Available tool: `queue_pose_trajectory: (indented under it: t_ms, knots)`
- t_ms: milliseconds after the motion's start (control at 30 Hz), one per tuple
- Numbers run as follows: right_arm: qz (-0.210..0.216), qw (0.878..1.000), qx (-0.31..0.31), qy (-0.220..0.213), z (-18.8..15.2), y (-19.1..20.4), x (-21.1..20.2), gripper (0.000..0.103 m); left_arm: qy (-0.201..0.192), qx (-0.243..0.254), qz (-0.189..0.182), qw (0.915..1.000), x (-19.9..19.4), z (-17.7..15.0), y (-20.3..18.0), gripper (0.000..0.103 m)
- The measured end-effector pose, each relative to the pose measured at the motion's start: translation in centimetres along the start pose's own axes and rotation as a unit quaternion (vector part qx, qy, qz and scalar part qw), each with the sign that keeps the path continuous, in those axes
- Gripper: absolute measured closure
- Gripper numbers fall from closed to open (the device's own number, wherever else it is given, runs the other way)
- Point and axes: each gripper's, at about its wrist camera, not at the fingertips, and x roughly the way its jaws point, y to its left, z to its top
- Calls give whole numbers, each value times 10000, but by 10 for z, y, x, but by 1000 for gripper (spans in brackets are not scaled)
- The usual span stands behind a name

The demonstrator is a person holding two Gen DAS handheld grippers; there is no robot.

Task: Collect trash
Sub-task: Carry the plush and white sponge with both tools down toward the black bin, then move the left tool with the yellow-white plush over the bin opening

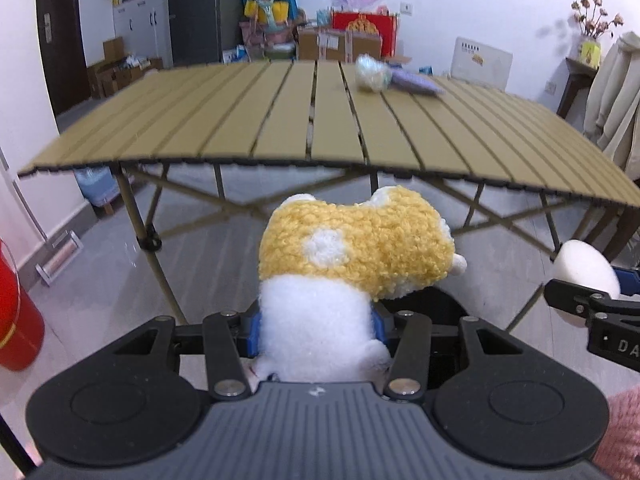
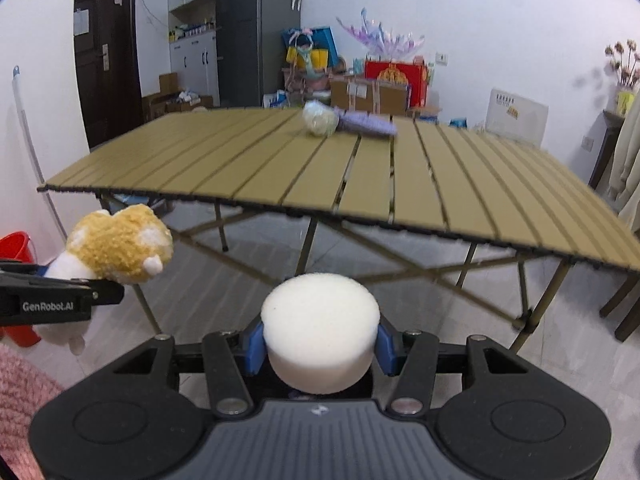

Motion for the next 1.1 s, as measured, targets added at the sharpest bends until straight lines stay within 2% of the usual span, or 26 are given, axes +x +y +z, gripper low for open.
queue_pose_trajectory:
  t_ms: [333, 600, 900, 1100]
  knots:
    - [110, 9969, -24, 778, -57, 12, 41, 52, 637, -36, 132, 9979, 40, -45, 12, 54]
    - [103, 9918, 41, 1270, -89, 11, 71, 52, 1124, -15, 278, 9933, 77, -76, 22, 54]
    - [162, 9835, 235, 1788, -127, 0, 115, 52, 1555, 138, 343, 9871, 111, -92, 22, 54]
    - [76, 9823, 144, 1864, -135, -4, 129, 52, 1799, 116, 383, 9829, 125, -95, 23, 54]
